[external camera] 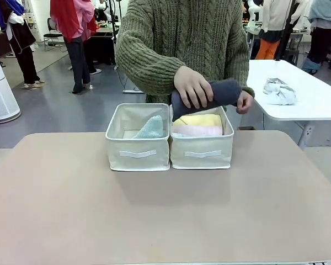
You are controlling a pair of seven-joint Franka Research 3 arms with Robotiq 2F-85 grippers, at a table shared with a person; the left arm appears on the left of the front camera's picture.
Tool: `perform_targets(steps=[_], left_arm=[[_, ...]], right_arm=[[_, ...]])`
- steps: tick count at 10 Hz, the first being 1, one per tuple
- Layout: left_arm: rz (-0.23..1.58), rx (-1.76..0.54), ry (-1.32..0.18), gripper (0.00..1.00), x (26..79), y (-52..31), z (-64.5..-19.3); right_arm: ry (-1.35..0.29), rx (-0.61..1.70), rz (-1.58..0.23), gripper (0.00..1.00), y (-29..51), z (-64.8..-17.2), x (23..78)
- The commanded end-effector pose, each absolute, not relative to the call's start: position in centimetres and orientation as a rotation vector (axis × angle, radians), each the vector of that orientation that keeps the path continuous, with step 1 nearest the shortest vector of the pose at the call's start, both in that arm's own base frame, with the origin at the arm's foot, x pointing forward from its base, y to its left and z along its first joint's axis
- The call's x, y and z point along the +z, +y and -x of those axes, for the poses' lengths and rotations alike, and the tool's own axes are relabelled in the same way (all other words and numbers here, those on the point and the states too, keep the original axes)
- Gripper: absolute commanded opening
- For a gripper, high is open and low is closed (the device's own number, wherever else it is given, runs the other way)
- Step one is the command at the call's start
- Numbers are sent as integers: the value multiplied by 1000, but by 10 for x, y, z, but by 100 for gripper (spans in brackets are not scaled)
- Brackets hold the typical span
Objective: Sort the towels based on their folding style.
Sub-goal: Pick up another triangle-folded towel from the table and place it in the left Fabric basket.
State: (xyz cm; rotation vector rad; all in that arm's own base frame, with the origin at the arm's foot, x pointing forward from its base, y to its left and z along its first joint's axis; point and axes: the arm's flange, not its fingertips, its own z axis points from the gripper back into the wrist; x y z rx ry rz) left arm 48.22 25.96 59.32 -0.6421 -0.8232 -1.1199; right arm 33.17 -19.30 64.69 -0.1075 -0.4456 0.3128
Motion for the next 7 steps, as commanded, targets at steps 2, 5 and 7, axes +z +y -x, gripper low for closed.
perform_targets(steps=[2,5,7], left_arm=[[637,-1119,-823,100,594,259,-481],[637,-1119,-823,100,594,259,-481],[637,-1119,-823,100,594,259,-481]], right_arm=[[-450,376,99,0,-167,-355,630],[-426,389,103,0,-162,-363,626],[-379,445,132,0,-133,-378,623]])
